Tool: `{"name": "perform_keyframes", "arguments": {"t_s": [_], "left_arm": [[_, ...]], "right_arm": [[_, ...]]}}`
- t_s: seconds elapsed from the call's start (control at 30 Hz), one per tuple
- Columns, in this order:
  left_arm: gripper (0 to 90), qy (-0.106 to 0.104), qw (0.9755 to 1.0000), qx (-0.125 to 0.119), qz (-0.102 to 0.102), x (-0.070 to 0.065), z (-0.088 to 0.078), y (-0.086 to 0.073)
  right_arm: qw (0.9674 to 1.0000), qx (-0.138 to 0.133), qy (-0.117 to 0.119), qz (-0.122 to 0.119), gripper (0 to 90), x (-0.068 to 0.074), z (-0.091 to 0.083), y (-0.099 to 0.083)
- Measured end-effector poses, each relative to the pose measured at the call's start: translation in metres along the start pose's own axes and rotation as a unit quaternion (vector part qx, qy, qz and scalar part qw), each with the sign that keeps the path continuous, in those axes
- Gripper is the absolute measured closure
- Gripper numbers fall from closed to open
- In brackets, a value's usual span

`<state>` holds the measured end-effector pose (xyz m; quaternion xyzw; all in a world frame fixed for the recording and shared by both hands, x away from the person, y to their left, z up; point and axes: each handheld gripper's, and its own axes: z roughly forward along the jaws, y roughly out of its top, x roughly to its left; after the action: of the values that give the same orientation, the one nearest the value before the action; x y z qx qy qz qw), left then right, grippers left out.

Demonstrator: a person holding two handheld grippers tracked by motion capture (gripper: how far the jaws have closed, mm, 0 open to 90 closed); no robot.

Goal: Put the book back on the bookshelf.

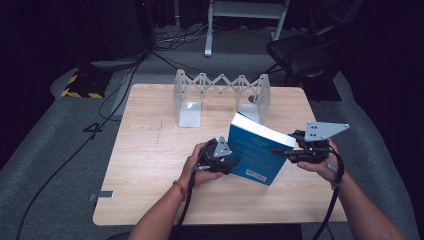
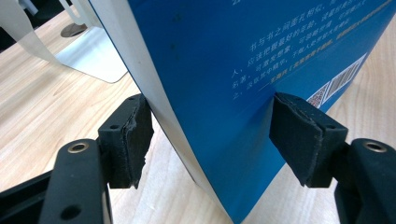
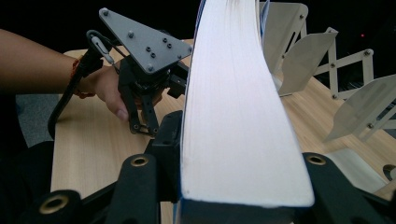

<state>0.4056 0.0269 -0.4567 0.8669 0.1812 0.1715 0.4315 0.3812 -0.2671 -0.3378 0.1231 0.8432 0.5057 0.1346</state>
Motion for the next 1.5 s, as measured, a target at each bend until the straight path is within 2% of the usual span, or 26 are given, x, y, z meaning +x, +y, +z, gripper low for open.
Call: {"name": "perform_keyframes", "arguments": {"t_s": [0.17,0.3,0.5,0.67,0.8,0.9,0.93,0.97,1.03,1.1,1.2,1.27,1.33,1.4,1.47,1.5], "left_arm": [[30.8,-0.005,1.0,-0.008,0.002,0.004,0.004,-0.001],[30.8,-0.014,0.9999,-0.002,0.001,0.009,0.006,0.001],[30.8,-0.018,0.9998,0.004,0.004,0.013,0.008,0.004],[30.8,-0.006,0.9999,0.009,0.007,0.016,0.012,0.007],[30.8,0.001,0.9999,0.011,0.007,0.024,0.019,0.011],[33.7,0.002,1.0,-0.005,-0.006,0.032,0.02,0.013],[37.9,0.01,0.9992,-0.029,-0.027,0.038,0.016,0.014],[38.9,0.01,0.9992,-0.029,-0.027,0.038,0.016,0.014],[39.0,0.007,0.9981,-0.039,-0.048,0.045,0.012,0.013],[36.6,0.021,0.9981,-0.022,-0.053,0.046,0.009,0.01],[29.2,0.021,0.9974,0.018,-0.066,0.045,-0.003,-0.004],[26.6,0.024,0.9966,0.034,-0.071,0.043,-0.013,-0.015],[22.0,0.019,0.9938,0.06,-0.091,0.04,-0.027,-0.03],[18.6,0.019,0.9911,0.083,-0.102,0.036,-0.039,-0.044],[18.3,0.021,0.99,0.088,-0.108,0.032,-0.051,-0.057],[18.2,0.015,0.9886,0.095,-0.116,0.029,-0.06,-0.066]], "right_arm": [[0.9999,0.011,-0.006,0.005,58.9,-0.003,0.0,0.002],[0.9997,0.02,-0.008,0.01,58.4,-0.005,0.002,0.005],[0.9993,0.026,-0.007,0.024,58.3,-0.01,0.003,0.007],[0.9991,0.03,-0.015,0.024,59.5,-0.014,0.005,0.009],[0.9986,0.021,-0.034,0.035,60.5,-0.02,0.008,0.008],[0.998,0.02,-0.045,0.04,60.6,-0.024,0.009,0.008],[0.9978,0.02,-0.049,0.042,60.7,-0.025,0.01,0.008],[0.9978,0.02,-0.049,0.042,60.7,-0.025,0.01,0.008],[0.9967,0.018,-0.06,0.053,60.8,-0.031,0.011,0.008],[0.9966,0.013,-0.058,0.057,61.0,-0.035,0.011,0.008],[0.9966,0.011,-0.059,0.057,61.1,-0.037,0.012,0.012],[0.9964,0.011,-0.059,0.059,61.1,-0.037,0.013,0.016],[0.9965,0.01,-0.062,0.056,61.2,-0.038,0.014,0.02],[0.996,0.01,-0.066,0.059,61.3,-0.039,0.014,0.024],[0.9952,0.006,-0.075,0.063,61.3,-0.04,0.014,0.027],[0.9947,0.01,-0.082,0.061,61.3,-0.039,0.014,0.03]]}}
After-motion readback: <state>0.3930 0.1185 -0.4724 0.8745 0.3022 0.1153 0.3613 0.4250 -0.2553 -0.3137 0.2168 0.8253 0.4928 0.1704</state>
